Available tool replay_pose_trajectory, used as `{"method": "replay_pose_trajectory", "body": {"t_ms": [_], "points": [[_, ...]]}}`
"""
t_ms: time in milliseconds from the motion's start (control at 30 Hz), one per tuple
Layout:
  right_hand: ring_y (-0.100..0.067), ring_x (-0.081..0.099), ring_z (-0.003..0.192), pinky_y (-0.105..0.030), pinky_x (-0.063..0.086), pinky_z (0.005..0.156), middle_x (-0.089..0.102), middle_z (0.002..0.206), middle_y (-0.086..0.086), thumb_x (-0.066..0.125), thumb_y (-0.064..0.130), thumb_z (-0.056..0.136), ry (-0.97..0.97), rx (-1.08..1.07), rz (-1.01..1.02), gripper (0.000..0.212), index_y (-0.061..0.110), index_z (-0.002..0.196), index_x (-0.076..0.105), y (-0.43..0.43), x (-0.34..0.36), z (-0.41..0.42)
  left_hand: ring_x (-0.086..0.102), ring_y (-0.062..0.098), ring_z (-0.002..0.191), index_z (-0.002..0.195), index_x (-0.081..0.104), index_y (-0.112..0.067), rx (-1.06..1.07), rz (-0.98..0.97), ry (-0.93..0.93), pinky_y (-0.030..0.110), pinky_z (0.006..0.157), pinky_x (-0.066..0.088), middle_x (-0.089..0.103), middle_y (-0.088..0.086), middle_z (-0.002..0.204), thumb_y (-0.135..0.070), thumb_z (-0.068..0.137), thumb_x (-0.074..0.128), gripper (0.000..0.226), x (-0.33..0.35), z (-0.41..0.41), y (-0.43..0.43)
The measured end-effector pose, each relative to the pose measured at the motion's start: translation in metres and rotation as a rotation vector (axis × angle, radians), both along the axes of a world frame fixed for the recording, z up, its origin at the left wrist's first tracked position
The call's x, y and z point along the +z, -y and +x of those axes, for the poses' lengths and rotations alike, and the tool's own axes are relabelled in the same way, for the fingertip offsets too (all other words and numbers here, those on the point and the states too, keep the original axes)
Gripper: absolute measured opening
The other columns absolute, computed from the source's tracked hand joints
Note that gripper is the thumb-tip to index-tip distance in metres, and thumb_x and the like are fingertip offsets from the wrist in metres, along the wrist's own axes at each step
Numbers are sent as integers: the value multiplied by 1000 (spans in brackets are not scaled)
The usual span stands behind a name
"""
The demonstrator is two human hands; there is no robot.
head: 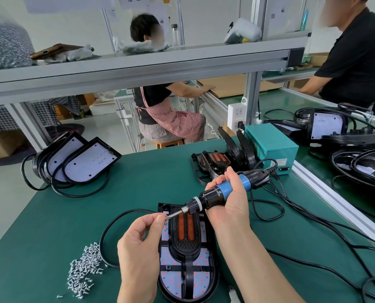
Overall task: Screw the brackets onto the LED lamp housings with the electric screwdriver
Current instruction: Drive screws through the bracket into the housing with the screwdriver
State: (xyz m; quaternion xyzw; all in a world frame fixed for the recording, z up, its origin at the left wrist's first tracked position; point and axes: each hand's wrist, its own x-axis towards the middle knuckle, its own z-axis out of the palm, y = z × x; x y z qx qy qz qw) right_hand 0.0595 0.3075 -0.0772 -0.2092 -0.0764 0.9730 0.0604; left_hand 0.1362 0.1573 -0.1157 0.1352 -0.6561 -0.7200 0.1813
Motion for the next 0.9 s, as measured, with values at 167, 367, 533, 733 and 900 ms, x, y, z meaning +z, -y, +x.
{"method": "replay_pose_trajectory", "body": {"t_ms": [167,367,533,733,900], "points": [[-8,56,48,-22,51,51,59,60,4,78,13,86,2,4,-1,19,16,91,59,1,0,-1,70,21,75,82,79,-24,-1,-38,-12,41,76,58,78,7,81,-18,88,75,9,0,0,1],[-7,56,48,-22,51,56,59,60,4,77,14,87,11,-5,8,20,16,93,58,-2,-2,-3,72,34,85,82,79,-27,4,-85,-18,50,86,58,78,4,82,-14,87,75,14,-3,-1,1],[-7,56,49,-23,49,63,58,62,4,77,15,87,11,-10,13,21,16,92,57,-2,-2,-3,72,36,90,82,78,-27,-11,-118,-7,58,92,55,78,3,83,-15,87,76,14,-2,0,3],[-7,54,49,-23,49,62,57,60,4,76,16,88,-3,-20,53,20,17,93,57,-1,-1,-2,72,33,88,82,78,-28,-9,-161,10,58,91,55,78,-1,84,-16,87,77,13,-1,3,2],[-8,53,49,-24,48,65,56,62,3,75,15,89,-29,-47,107,21,17,97,56,2,-1,-1,69,9,79,79,75,-37,-20,-268,-3,38,82,57,75,-13,83,-15,87,76,23,4,5,1]]}}
